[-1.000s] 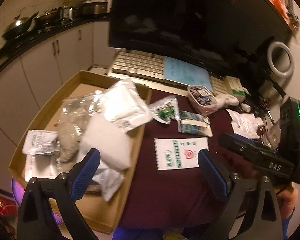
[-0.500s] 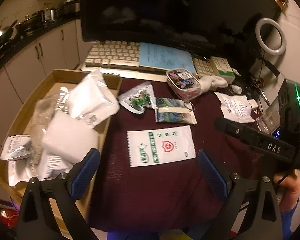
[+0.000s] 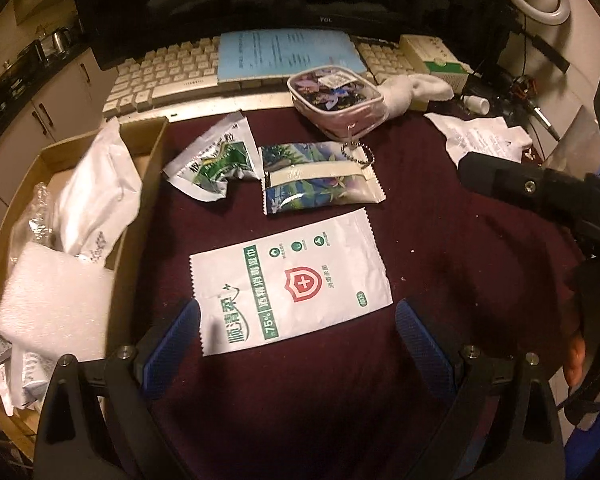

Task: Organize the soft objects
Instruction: 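Grasp the white red-cross wipe packet with the left gripper while the right grasps the blue-green packet, then carry the wipe packet and blue-green packet over the cardboard box with both grippers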

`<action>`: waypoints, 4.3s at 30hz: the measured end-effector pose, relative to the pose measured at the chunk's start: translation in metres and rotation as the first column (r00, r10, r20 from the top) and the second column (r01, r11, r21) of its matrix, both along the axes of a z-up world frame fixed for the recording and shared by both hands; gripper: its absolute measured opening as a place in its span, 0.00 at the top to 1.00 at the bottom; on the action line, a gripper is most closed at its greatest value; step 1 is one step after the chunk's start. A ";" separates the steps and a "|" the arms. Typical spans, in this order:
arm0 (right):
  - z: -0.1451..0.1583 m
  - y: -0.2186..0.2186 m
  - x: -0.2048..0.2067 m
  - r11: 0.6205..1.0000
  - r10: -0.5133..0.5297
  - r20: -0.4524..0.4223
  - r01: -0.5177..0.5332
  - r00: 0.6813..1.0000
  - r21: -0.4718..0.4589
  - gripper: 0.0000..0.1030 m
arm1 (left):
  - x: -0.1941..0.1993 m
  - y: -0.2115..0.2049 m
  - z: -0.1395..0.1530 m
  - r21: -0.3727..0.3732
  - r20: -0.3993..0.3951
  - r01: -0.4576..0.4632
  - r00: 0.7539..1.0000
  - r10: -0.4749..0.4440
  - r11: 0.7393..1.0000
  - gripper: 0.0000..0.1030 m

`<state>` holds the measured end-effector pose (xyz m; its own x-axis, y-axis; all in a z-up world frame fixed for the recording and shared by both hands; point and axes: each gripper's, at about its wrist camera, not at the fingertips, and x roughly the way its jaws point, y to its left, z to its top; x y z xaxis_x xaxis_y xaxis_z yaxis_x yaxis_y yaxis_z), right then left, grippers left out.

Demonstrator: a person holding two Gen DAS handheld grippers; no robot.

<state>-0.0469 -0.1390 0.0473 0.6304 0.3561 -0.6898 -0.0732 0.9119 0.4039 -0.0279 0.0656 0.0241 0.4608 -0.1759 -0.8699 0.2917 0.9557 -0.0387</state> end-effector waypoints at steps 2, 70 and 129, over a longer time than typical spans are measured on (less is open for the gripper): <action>-0.003 0.001 0.002 1.000 0.005 -0.009 -0.005 1.000 0.000 0.01 | 0.002 -0.002 -0.003 0.001 -0.006 0.003 1.000 -0.003 1.000 0.05; -0.035 0.138 0.101 0.781 0.505 -0.134 -0.518 0.853 -0.348 0.16 | -0.012 -0.007 -0.026 0.036 0.052 0.051 0.997 -0.053 0.998 0.02; 0.009 0.065 0.023 0.950 0.297 0.085 -0.285 0.951 -0.124 0.54 | -0.047 0.063 0.062 -0.223 0.203 -0.050 0.974 0.097 0.973 0.97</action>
<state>-0.0243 -0.0736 0.0561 0.5794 0.4607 -0.6723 -0.3772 0.8828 0.2799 -0.0752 0.1287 0.0864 0.6485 -0.3071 -0.6965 0.2447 0.9505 -0.1913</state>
